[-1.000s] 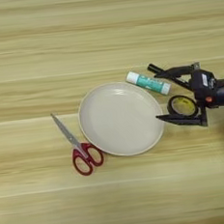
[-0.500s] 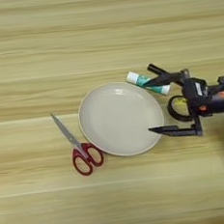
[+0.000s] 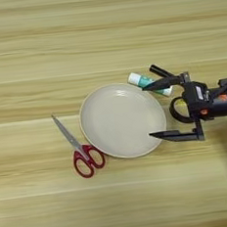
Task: Move the objects on the table
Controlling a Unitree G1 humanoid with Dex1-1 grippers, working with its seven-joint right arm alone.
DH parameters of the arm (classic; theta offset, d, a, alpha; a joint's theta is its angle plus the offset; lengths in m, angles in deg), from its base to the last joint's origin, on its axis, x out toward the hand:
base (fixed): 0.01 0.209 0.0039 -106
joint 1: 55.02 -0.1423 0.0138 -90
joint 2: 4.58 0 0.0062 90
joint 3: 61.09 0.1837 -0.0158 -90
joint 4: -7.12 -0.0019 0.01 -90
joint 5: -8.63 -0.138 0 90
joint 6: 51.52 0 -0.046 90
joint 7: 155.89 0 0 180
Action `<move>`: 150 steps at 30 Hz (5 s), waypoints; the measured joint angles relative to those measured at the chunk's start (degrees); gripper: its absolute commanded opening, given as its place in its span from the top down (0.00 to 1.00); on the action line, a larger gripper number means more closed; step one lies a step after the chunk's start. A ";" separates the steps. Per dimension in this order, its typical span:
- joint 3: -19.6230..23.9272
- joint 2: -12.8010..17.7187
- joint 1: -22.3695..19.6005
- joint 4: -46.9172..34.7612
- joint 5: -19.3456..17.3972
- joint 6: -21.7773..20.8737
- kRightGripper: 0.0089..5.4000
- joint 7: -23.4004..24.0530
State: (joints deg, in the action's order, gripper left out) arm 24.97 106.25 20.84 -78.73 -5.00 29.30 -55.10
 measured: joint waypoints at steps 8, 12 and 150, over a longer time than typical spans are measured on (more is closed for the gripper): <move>-1.10 0.02 0.57 -1.65 0.05 0.03 0.00 -0.24; -1.93 0.10 1.04 -2.65 0.15 0.10 0.00 -0.29; -14.26 -6.91 -6.52 14.26 20.69 -10.19 0.00 10.12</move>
State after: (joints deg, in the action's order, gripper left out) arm 10.71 99.34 14.32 -64.47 15.69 19.11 -44.98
